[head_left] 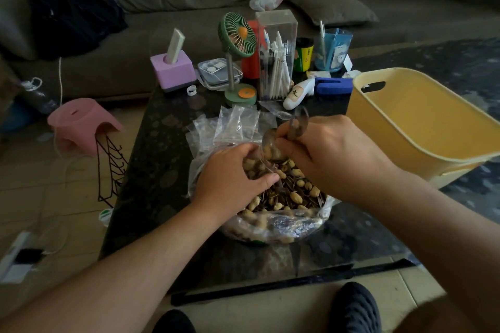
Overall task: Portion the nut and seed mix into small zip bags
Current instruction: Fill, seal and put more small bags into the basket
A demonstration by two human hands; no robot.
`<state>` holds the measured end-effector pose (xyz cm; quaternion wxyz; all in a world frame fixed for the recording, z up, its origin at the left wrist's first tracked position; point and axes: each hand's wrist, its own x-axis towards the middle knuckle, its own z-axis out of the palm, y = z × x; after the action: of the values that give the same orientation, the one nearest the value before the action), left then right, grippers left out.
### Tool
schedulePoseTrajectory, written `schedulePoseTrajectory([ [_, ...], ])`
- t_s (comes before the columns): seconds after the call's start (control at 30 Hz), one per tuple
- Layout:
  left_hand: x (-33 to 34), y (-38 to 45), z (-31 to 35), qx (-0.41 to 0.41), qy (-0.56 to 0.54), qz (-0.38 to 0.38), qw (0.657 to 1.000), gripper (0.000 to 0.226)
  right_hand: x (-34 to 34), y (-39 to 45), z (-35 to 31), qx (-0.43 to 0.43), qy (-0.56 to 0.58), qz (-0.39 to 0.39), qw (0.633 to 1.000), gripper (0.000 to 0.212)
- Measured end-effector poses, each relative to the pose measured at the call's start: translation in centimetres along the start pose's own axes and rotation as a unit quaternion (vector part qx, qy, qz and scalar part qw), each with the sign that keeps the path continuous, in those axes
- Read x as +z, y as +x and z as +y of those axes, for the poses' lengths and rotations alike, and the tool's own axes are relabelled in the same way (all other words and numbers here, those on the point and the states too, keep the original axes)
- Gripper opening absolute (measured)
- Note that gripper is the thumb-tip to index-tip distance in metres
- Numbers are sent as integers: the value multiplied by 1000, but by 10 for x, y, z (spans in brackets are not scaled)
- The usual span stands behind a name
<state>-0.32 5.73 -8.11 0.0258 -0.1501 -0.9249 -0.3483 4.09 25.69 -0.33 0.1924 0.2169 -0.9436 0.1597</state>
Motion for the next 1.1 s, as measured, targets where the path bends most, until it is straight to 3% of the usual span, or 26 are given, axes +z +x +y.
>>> schedulePoseTrajectory([
  [0.2,1,1,-2,3,-16,4,1000,63,4,0,5,-2,8,2,1000,38],
  [0.37,1,1,-3,-11,-26,-4,1000,71,0,0,6,-10,43,34,998,18],
  [0.53,-1,2,-4,-30,-40,-14,999,52,-8,-2,10,65,44,62,995,27],
  [0.63,-7,5,-2,-43,-147,-20,988,25,-11,-7,18,106,41,19,993,31],
  [0.77,-10,5,0,-70,-361,-9,930,25,-3,-16,24,131,62,-43,989,21],
  [0.9,-8,9,-4,-129,-509,-16,851,30,0,-19,27,148,77,-67,984,20],
  [1.0,-15,11,-2,-157,-569,-46,806,38,6,-20,28,124,69,-82,987,24],
  [1.1,-20,11,3,-208,-592,-89,773,43,19,-22,32,37,65,-88,993,31],
])
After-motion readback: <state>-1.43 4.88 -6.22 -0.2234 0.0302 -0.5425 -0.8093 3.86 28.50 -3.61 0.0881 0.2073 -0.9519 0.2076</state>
